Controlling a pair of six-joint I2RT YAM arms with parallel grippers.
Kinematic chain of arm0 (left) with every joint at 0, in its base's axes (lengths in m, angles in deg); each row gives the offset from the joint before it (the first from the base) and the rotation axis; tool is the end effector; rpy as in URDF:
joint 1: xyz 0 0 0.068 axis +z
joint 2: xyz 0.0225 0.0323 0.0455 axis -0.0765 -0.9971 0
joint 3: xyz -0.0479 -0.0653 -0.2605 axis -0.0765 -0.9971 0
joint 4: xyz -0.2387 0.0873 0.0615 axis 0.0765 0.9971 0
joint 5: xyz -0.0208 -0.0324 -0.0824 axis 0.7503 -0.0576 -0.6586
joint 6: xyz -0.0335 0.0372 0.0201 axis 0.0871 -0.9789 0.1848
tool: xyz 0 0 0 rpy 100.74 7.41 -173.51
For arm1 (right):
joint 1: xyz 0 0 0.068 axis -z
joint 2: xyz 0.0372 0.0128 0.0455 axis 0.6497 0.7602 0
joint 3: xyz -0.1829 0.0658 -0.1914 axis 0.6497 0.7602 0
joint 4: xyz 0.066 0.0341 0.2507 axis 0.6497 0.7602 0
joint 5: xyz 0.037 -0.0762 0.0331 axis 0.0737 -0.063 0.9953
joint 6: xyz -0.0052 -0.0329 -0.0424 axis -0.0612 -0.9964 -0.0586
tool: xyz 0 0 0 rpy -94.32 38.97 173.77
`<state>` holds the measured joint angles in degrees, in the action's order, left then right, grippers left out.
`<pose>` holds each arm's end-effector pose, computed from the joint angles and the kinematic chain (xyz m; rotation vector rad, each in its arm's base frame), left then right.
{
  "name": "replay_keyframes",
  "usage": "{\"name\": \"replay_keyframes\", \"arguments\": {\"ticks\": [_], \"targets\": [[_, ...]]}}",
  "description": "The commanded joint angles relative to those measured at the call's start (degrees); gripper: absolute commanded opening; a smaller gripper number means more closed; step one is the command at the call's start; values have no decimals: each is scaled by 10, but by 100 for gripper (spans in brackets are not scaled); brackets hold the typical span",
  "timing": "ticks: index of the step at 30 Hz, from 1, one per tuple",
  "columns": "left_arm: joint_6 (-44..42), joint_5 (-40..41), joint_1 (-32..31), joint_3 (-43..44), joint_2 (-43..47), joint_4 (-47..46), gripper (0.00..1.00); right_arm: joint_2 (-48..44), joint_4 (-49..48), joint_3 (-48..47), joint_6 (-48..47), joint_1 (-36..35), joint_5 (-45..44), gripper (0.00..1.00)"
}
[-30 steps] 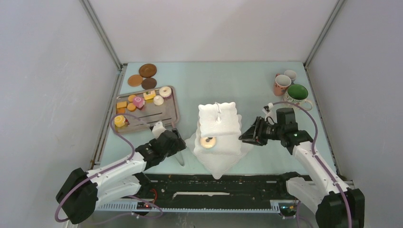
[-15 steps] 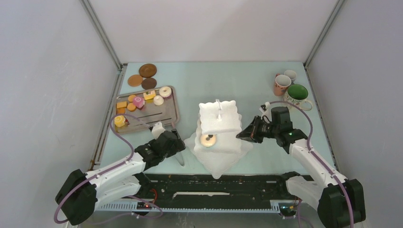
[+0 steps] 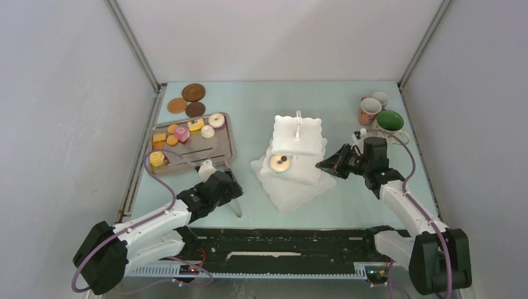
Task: Serve the afternoon tea
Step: Adjust the desert table at the center of the board, then pick up the clamp from the center of the board.
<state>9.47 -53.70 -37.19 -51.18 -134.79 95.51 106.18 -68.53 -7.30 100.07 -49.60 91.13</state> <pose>0.1339 -0.1008 0.1557 -0.5260 2.3677 -0.3278 0.2066 0.0553 0.2152 0.5007 2.3160 1.3105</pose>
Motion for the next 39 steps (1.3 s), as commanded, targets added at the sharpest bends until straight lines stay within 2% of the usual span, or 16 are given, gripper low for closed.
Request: {"name": "replay_keyframes", "arguments": {"ticks": [1,7,11,18,21,24,32,34,39], "targets": [[29,-11,4,6,-12,28,100,30,-111,-1,20,8,-15,0],[78,26,3,0,-11,43,100,44,-135,-2,15,0,-56,0],[93,123,-15,11,-17,69,98,50,-119,-8,-4,-2,-45,1],[133,207,-56,75,-131,93,92,9,42,-47,-99,-3,-61,43],[155,220,-74,87,-177,85,87,5,122,-76,-136,-8,-81,56],[160,232,-88,96,-209,73,80,0,184,-100,-167,-8,-106,62],[127,241,-91,103,-254,36,60,-20,243,-116,-190,-13,-122,62],[108,239,-90,110,-244,42,55,-27,245,-116,-190,-14,-122,61],[58,209,-90,138,-182,91,52,-47,251,-116,-199,-15,-128,60]]}}
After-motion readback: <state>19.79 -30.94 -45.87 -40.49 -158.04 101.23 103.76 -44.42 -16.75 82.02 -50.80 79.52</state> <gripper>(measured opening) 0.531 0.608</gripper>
